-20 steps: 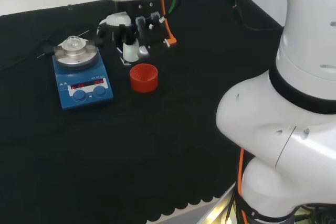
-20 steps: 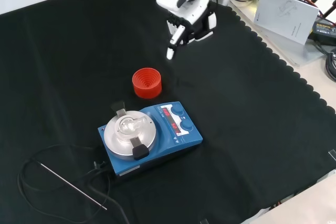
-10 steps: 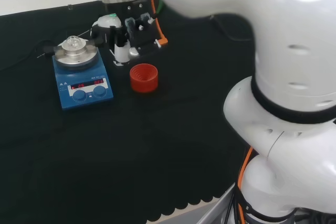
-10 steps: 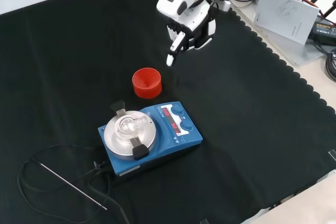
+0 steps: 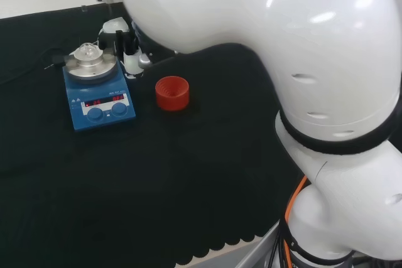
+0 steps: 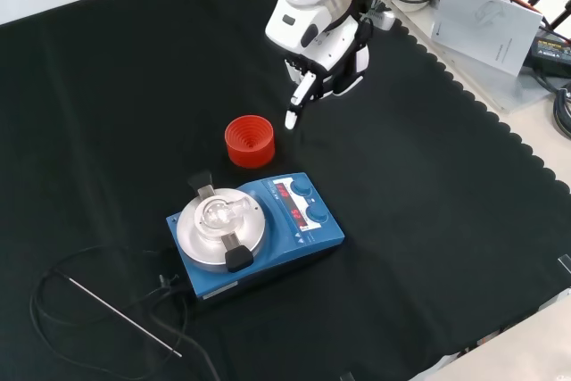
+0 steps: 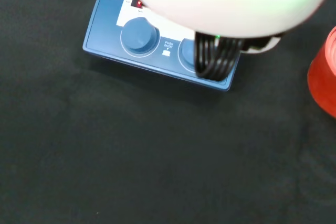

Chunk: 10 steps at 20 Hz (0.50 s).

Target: Turn on the heater.

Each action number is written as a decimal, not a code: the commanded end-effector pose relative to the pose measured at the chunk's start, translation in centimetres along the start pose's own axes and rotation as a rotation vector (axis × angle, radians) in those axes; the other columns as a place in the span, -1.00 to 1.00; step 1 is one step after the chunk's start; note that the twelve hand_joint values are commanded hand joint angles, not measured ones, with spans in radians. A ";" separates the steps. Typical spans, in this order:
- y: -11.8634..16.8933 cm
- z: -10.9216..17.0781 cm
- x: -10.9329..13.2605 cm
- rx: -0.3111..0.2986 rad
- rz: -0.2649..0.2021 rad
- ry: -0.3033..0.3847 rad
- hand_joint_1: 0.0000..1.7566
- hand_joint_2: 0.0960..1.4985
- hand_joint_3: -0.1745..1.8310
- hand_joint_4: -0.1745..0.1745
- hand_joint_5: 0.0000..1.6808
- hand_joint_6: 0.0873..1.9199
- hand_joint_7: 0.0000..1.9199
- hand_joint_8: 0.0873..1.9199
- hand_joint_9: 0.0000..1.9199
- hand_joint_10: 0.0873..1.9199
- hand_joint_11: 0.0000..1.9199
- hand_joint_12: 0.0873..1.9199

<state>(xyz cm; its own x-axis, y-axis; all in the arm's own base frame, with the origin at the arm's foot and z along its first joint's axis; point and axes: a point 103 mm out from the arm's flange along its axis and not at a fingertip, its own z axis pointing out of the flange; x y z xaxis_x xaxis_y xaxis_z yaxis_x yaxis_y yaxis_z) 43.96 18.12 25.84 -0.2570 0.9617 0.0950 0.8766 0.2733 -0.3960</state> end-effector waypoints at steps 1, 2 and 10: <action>0.7 0.4 1.0 0.018 -0.015 0.019 0.75 -0.35 0.27 -0.33 -0.68 -0.73 0.55 0.20 0.58 0.05 0.40 0.10; 0.9 0.4 1.3 0.020 -0.018 0.019 0.75 -0.35 0.27 -0.33 -0.68 -0.73 0.55 0.20 0.58 0.05 0.40 0.10; 1.1 0.7 2.2 0.016 -0.039 0.026 0.75 -0.35 0.27 -0.33 -0.68 -0.74 0.55 0.20 0.58 0.05 0.39 0.10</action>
<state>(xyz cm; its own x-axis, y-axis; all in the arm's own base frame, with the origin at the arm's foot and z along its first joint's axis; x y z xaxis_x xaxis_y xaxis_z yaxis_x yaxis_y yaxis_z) 44.16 20.44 25.07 -0.2764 0.9519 0.1321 0.8607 0.3064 -0.4067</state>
